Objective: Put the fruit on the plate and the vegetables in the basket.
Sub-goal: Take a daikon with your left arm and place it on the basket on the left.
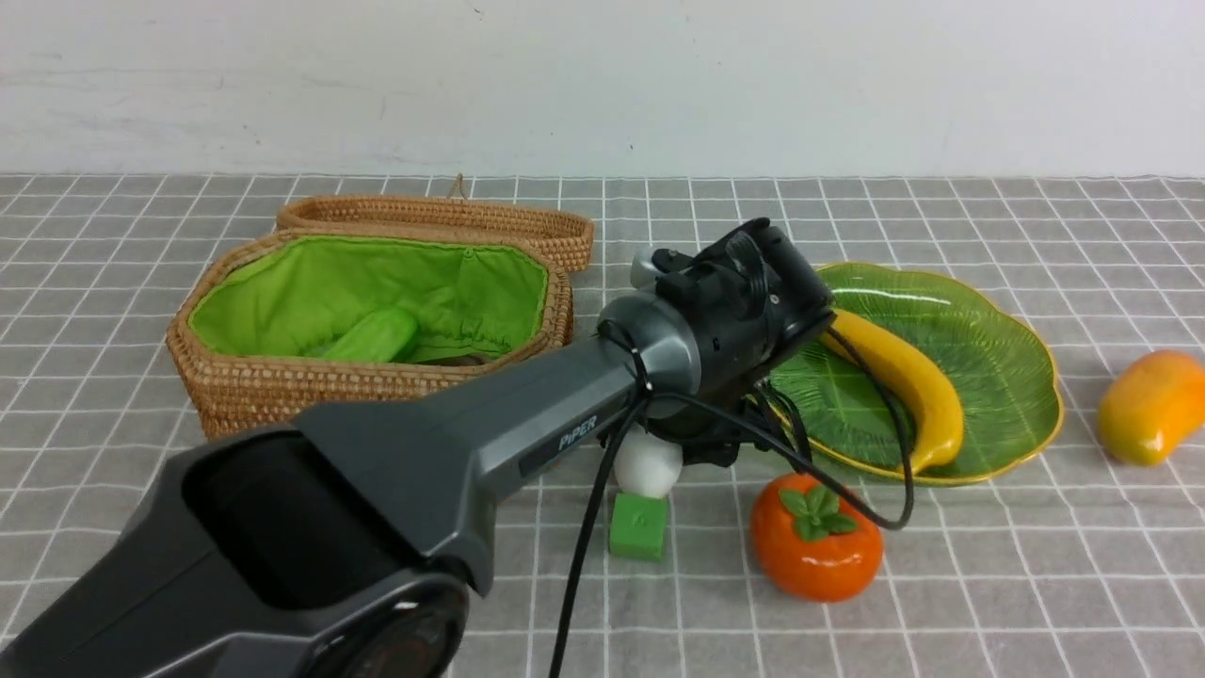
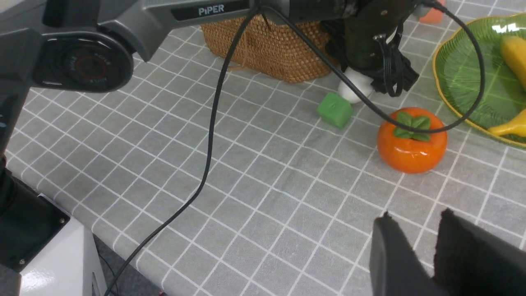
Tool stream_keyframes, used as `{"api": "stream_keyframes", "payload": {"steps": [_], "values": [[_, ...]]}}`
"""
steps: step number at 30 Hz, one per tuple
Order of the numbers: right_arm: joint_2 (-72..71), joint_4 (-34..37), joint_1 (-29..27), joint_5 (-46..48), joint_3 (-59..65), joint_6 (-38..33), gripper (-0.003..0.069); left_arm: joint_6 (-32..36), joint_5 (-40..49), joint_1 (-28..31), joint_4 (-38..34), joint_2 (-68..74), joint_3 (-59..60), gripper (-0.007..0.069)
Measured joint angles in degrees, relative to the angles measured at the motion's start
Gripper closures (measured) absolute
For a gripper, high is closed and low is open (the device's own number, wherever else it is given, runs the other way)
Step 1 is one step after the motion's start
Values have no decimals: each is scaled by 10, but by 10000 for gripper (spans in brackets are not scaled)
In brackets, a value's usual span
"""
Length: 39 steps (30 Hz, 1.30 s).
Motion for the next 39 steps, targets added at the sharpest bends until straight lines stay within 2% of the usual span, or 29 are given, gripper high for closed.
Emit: {"api": "stream_keyframes", "payload": {"steps": [4,6,7,14,17,22,23,25,26,27,28,31,32,37,39], "values": [[-2,0,0,1,0,0,482,7,-1,0,-4,9,-3,90],[-2,0,0,1,0,0,482,10,-1,0,-6,9,-5,118],[-3,0,0,1,0,0,481,10,-1,0,-6,9,-6,156],[-3,0,0,2,0,0,477,13,10,0,-21,3,-30,158],[-3,0,0,1,0,0,477,41,13,-4,-50,-24,-43,158],[-3,0,0,-35,0,0,475,172,15,-39,-86,-163,-46,158],[-3,0,0,-35,0,0,475,172,15,-40,-86,-169,-46,158],[-3,0,0,-58,0,0,473,271,16,-37,-95,-252,-16,158],[-3,0,0,-58,0,0,473,271,16,-36,-95,-258,-16,158],[-3,1,0,-66,0,0,471,347,16,-23,-95,-299,13,158],[-3,1,0,-71,0,0,470,378,16,-15,-95,-321,26,158],[-3,1,0,-79,0,0,469,561,16,53,-94,-397,113,158],[-3,1,0,-80,0,0,469,582,16,57,-94,-400,124,158],[-3,1,0,-81,0,0,468,778,15,175,-95,-410,244,158],[-3,1,0,-81,0,0,467,799,3,199,-95,-398,269,158]]}}
